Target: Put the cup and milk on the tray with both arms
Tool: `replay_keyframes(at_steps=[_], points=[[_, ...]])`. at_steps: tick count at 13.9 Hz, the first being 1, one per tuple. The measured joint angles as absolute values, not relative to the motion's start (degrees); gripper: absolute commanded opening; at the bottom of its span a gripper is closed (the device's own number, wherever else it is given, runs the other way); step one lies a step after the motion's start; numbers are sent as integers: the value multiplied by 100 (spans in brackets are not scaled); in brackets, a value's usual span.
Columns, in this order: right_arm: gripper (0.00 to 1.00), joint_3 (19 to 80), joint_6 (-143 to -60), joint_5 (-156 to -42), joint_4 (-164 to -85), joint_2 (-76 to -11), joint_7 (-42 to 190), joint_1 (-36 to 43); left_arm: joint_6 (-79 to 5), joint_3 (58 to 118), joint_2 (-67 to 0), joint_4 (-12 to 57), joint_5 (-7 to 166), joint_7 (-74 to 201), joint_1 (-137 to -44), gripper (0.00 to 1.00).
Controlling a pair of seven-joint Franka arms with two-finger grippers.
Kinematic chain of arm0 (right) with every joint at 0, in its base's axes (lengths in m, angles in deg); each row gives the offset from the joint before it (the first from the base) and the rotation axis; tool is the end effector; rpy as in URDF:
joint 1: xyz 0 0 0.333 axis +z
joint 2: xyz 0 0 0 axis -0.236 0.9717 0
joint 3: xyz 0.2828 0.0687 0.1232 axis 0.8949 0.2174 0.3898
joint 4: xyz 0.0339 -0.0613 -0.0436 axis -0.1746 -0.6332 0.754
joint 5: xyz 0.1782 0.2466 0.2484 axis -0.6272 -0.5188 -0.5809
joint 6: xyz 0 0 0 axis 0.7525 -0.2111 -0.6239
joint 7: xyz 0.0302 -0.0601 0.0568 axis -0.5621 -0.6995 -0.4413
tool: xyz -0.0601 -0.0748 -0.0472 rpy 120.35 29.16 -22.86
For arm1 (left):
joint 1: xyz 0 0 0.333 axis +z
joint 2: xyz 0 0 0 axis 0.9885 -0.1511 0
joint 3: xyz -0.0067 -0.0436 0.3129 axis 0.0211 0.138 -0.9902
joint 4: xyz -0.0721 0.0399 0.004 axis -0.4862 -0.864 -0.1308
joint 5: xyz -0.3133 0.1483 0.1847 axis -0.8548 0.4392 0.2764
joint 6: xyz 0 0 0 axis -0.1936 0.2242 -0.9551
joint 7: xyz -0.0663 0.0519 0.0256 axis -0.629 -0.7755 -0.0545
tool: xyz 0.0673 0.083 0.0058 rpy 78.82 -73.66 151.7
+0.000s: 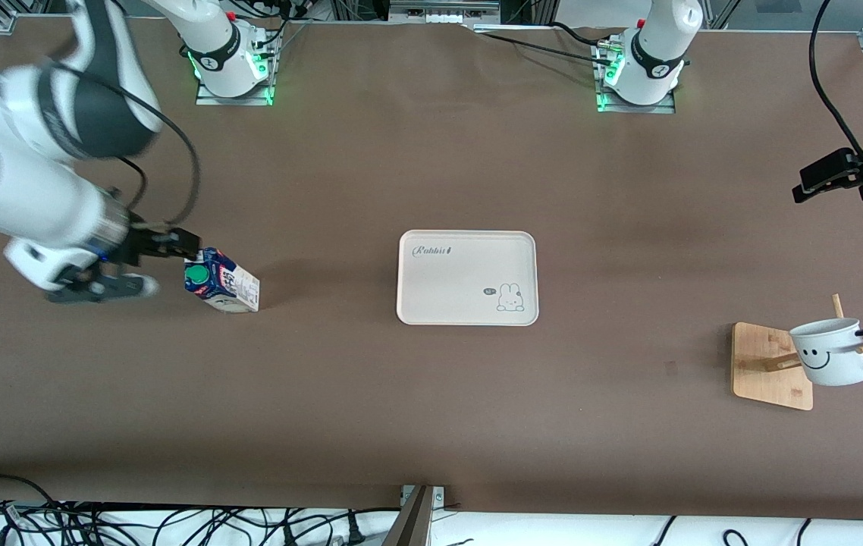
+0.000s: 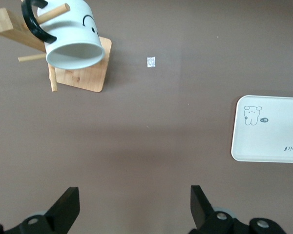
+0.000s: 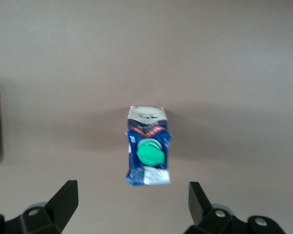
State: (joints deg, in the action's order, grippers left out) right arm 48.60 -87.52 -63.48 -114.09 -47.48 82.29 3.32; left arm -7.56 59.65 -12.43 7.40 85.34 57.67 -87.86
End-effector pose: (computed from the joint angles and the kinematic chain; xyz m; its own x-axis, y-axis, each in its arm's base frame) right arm 0.6360 0.1298 0.4483 0.9861 0.1208 -0.1141 0.1240 -0.9921 0.0210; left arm 0.5728 0.0229 0.6263 0.9975 0.0663 -0.0231 0.0672 -0.9968 0.0424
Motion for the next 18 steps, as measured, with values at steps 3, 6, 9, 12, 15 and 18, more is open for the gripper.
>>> replay_keyframes(at_steps=[3, 6, 9, 12, 15, 18], points=[[100, 4840, -9417, -6346, -11944, -4529, 8227, 375, -1822, 5963, -914, 1216, 8522, 5770, -8779, 100], [100, 4777, -9570, -6346, -12158, -4543, 8220, 340, -3414, 5961, -355, 2505, 8509, 5775, -8753, 100], [93, 4758, -9647, -6346, -12326, -4564, 8220, 281, -4678, 5962, -120, 3571, 8504, 5783, -8745, 100], [53, 4754, -10003, -6346, -12749, -4559, 8220, 268, -5763, 5960, 82, 4487, 8501, 5801, -8711, 100], [35, 4754, -10053, -6346, -12819, -4568, 8221, 269, -6735, 5952, 272, 5282, 8496, 5819, -8511, 100], [35, 4788, -10045, -6401, -12662, -4599, 8236, 293, -7529, 5948, 239, 5684, 8133, 5910, -8330, 100]])
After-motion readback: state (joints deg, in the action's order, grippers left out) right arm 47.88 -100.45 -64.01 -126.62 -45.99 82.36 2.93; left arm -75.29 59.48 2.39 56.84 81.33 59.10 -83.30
